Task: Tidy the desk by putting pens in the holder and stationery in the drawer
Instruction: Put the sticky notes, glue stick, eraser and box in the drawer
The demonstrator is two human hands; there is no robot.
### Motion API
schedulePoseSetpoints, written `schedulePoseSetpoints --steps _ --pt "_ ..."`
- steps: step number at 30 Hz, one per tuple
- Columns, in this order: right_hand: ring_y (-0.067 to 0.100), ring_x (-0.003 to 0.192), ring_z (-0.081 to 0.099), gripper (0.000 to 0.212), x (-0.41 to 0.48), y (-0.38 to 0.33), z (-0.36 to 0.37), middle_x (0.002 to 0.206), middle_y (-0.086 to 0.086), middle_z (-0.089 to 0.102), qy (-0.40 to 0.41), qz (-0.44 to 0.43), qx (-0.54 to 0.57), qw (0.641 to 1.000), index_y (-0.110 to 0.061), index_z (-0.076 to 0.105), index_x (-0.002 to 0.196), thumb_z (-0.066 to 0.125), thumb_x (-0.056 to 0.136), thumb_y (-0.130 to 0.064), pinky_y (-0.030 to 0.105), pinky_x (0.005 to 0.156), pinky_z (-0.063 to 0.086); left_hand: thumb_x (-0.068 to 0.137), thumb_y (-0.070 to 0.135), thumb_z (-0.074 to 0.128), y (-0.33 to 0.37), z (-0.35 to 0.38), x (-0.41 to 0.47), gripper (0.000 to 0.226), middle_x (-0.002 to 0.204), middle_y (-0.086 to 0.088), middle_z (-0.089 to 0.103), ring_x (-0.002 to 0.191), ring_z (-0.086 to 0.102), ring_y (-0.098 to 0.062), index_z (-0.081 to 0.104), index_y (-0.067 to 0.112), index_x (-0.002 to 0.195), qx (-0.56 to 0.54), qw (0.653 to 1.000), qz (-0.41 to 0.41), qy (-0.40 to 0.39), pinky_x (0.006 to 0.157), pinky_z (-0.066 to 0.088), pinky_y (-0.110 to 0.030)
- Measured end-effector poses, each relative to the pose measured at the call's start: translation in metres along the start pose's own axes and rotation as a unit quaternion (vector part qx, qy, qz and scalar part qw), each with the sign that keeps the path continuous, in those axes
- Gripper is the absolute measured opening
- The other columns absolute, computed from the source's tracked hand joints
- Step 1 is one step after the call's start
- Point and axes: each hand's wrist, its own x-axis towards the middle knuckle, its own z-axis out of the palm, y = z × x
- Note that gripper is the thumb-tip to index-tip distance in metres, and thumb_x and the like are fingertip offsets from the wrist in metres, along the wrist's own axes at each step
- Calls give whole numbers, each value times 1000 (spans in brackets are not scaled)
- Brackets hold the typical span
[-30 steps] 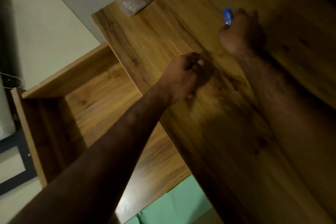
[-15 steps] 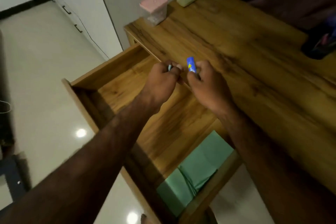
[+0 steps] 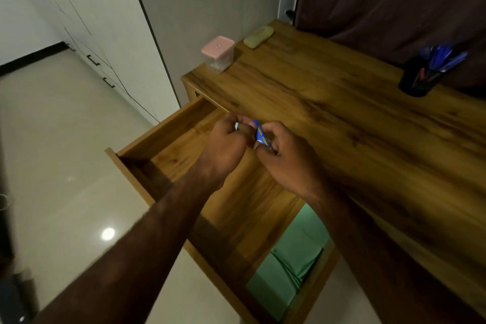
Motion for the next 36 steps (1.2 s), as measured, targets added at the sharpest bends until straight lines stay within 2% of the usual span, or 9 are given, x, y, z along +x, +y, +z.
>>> schedulePoseSetpoints --steps 3,6,12,16,22,28,31,34,36 --pt "10 63 64 35 13 9 15 73 -17 67 -57 31 49 997 -40 53 113 57 80 -50 43 62 54 99 14 52 -8 -5 14 16 79 -3 61 37 46 5 61 6 110 38 999 -25 -24 34 31 -8" --pt "13 73 70 38 23 18 34 84 -6 72 -129 62 72 987 -46 52 112 51 76 -58 52 70 59 100 18 53 -24 -13 28 15 80 -2 62 39 49 5 58 13 113 101 991 -61 -67 35 33 -11" --pt "8 81 70 31 22 26 71 87 -9 74 -206 122 94 966 -45 54 111 61 82 -53 41 74 59 98 23 57 -69 -39 46 15 93 -2 68 62 58 -4 60 22 112 178 972 -120 -95 40 39 -12" --pt "6 78 64 33 20 26 94 86 -13 68 -215 135 59 966 -38 57 112 64 81 -50 33 71 53 96 16 58 -101 -62 54 13 88 -2 72 74 66 -11 64 21 107 213 963 -133 -94 55 49 -21" --pt "6 92 64 29 32 7 138 106 -14 70 -209 188 30 959 -34 61 112 72 85 -38 33 82 54 98 23 57 -131 -102 84 13 94 -3 71 86 69 -17 58 27 111 230 948 -162 -150 72 59 -31" --pt "5 85 60 23 62 -16 187 103 -16 70 -172 251 -26 952 -34 62 107 72 86 -36 26 69 45 96 18 60 -158 -147 133 20 97 -4 70 87 69 -16 57 23 115 234 930 -180 -216 72 57 -32" --pt "9 91 62 23 75 -18 210 98 -16 65 -157 279 -66 945 -32 62 105 73 86 -37 26 68 40 93 15 63 -166 -165 152 20 96 -1 65 85 67 -17 56 22 110 254 924 -157 -237 71 58 -35" --pt "17 108 63 34 83 -15 231 116 -11 65 -144 305 -104 936 -33 62 116 72 86 -44 32 82 50 93 19 63 -169 -181 165 24 101 3 58 89 62 -13 53 23 114 263 913 -165 -264 69 50 -27" --pt "20 122 58 49 85 -14 242 136 -6 59 -132 336 -106 926 -33 56 134 71 88 -42 36 98 49 95 21 61 -174 -190 170 27 109 -3 58 96 62 -18 51 20 120 261 896 -182 -310 75 54 -33"
